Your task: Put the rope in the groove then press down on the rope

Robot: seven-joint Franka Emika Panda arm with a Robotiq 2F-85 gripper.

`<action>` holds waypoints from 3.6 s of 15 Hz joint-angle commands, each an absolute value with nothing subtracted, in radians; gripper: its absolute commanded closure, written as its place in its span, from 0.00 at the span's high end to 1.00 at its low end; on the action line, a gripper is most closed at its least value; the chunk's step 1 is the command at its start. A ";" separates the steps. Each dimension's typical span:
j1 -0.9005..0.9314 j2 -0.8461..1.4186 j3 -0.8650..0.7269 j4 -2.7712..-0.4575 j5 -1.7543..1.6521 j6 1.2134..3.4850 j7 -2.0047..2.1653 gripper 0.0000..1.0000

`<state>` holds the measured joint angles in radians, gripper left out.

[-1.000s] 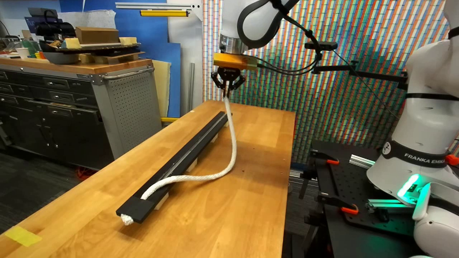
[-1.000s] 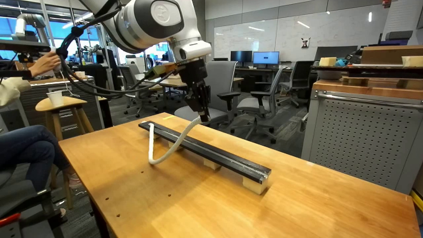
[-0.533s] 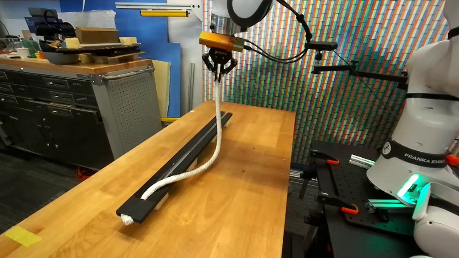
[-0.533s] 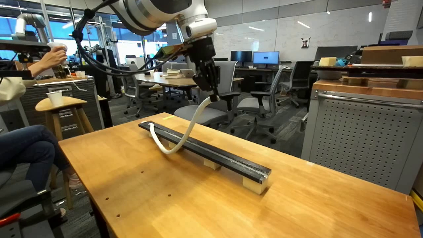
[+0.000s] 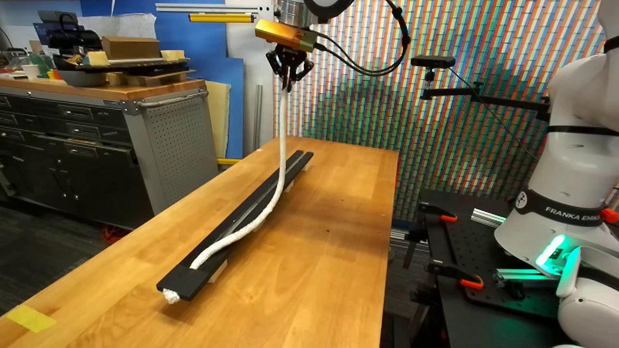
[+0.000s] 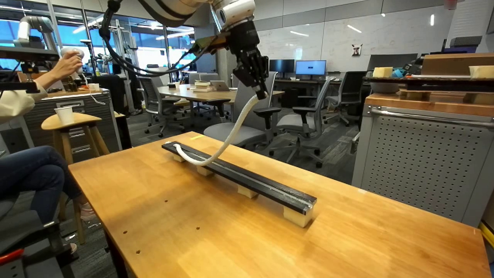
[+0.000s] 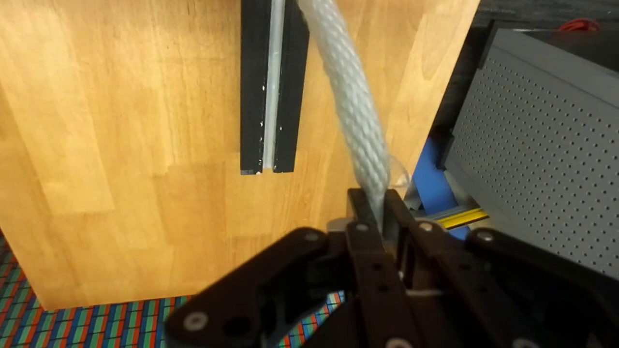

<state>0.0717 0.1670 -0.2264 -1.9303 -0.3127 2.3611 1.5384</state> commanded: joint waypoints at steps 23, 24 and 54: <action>-0.011 0.308 -0.246 -1.815 -0.321 2.526 1.684 0.03; -0.012 0.305 -0.245 -1.828 -0.321 2.536 1.681 0.03; -0.044 0.405 -0.311 -1.941 -0.295 2.639 1.689 0.03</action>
